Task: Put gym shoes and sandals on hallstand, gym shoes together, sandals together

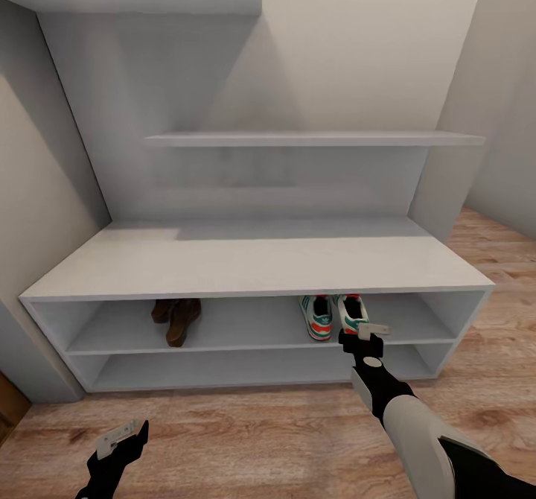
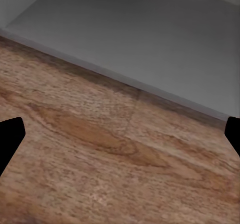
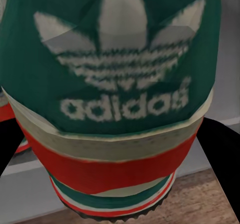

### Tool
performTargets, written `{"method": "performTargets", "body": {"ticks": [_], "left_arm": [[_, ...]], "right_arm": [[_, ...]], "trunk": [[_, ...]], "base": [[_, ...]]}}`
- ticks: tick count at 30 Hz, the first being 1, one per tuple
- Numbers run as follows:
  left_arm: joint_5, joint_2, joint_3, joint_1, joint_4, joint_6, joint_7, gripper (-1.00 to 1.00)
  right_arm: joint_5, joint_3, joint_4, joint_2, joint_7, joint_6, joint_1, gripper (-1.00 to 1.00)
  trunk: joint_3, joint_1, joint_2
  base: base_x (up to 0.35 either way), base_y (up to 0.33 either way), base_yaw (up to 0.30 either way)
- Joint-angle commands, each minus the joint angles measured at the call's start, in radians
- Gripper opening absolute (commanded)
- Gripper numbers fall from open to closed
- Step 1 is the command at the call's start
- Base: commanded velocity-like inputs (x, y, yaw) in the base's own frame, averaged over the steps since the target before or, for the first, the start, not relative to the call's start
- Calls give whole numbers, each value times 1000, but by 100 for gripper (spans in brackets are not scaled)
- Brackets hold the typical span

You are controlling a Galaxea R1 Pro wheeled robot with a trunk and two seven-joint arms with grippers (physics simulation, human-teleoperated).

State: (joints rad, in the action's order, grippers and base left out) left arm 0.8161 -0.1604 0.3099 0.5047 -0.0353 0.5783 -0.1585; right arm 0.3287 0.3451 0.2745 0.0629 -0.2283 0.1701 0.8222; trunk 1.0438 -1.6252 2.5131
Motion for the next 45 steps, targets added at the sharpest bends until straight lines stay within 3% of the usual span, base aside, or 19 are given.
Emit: {"method": "performTargets", "body": {"ticks": [1, 45], "left_arm": [[0, 0, 0, 0, 0, 0, 0, 100], [0, 1, 1, 0, 0, 0, -1, 100]], "right_arm": [[0, 0, 0, 0, 1, 0, 0, -100], [0, 0, 0, -1, 1, -1, 0, -100]], "trunk": [[0, 0, 0], [0, 0, 0]], "base": [[12, 0, 0], [21, 0, 0]]}}
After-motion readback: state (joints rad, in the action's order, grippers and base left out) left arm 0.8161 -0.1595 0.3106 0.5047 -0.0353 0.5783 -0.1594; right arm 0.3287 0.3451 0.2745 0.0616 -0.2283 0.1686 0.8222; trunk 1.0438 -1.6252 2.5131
